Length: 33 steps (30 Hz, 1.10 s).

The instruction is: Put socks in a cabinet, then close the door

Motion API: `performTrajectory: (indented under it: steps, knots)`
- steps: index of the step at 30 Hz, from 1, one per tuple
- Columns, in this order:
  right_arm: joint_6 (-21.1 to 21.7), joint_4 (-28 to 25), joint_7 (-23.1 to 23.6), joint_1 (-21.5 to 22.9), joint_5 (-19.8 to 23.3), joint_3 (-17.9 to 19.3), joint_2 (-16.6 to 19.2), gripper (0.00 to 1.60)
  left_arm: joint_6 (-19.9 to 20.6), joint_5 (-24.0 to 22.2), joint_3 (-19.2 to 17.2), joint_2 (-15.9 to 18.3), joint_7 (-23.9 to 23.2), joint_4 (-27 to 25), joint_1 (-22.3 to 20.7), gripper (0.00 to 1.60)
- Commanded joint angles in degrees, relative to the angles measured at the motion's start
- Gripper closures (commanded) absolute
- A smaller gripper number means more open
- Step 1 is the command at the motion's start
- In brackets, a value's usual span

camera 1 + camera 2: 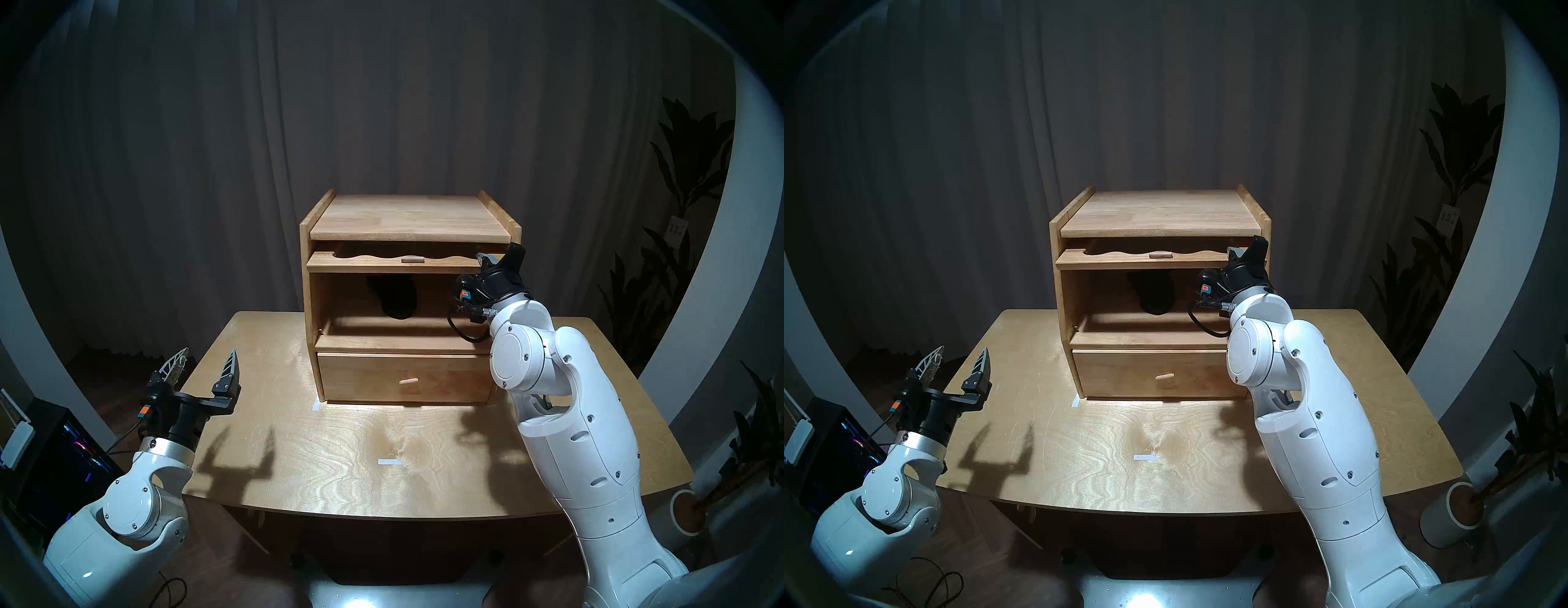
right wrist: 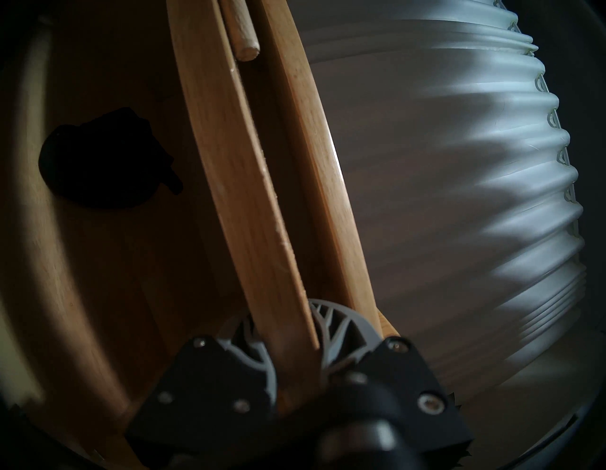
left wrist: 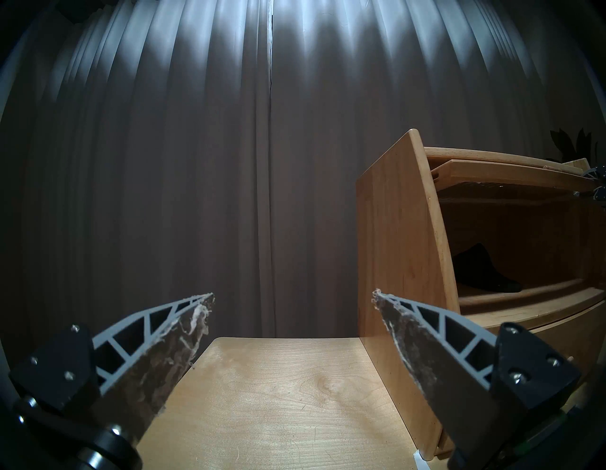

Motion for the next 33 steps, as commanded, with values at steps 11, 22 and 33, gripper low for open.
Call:
performTrajectory:
  steps: [11, 22, 33]
  knots:
    - [-0.72, -10.23, -0.44, -6.86, 0.90, -0.47, 1.76, 1.60, -0.39, 0.00, -0.39, -0.06, 0.07, -0.83, -0.40, 0.00]
    - [0.03, -17.13, -1.45, -13.06, 1.83, 2.50, 3.68, 1.60, -0.38, 0.01, -0.39, -0.06, 0.05, -0.80, -0.42, 0.00]
    - [-1.89, -23.24, -2.46, -20.82, 4.00, 1.34, 4.70, 1.60, -0.36, 0.01, -0.37, -0.06, 0.02, -0.77, -0.44, 0.00]
